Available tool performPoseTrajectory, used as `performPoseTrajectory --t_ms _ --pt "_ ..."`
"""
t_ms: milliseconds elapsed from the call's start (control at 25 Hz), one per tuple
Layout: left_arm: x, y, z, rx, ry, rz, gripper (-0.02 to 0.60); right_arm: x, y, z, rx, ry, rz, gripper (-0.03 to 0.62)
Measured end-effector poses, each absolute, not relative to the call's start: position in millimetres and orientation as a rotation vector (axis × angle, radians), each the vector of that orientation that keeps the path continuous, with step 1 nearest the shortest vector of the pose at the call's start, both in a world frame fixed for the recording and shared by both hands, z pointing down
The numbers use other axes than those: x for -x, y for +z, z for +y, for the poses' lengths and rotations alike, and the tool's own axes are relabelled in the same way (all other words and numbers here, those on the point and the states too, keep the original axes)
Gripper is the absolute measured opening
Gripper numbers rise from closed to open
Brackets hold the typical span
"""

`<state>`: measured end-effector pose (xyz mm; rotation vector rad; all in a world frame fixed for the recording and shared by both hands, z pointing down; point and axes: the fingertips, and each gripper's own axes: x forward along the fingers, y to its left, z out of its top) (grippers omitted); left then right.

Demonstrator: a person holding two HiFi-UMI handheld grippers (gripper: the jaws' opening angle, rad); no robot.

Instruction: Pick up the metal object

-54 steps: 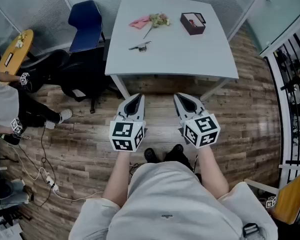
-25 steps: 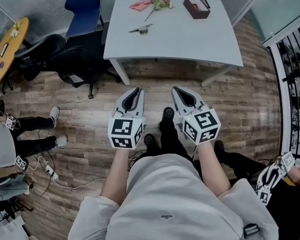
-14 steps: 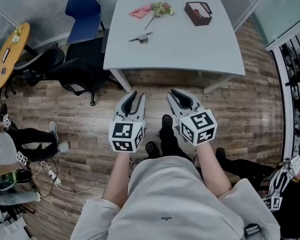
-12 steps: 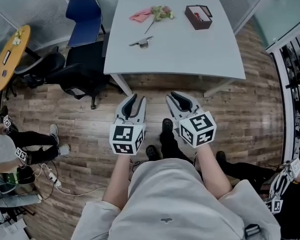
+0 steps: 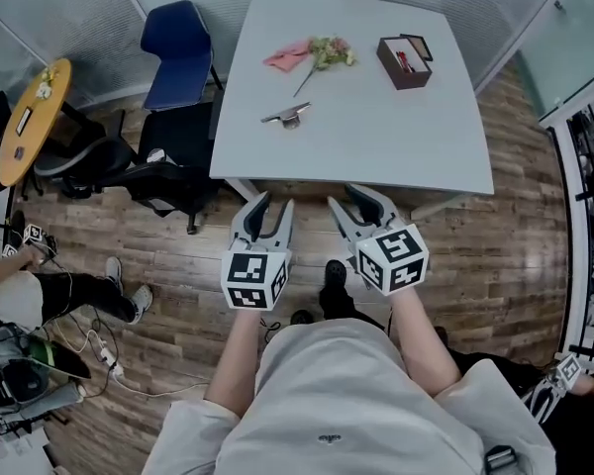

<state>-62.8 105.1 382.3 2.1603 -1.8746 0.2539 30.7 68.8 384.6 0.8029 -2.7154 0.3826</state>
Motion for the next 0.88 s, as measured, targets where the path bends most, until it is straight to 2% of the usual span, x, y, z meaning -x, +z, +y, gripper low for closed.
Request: performPoseTrajectory --t_ms 880 --pt "44.6 383.8 2.3 -2.094 0.292 -1.967 0.160 -41.0 391.5 -44.9 -0.696 0.402 -2.747 0.140"
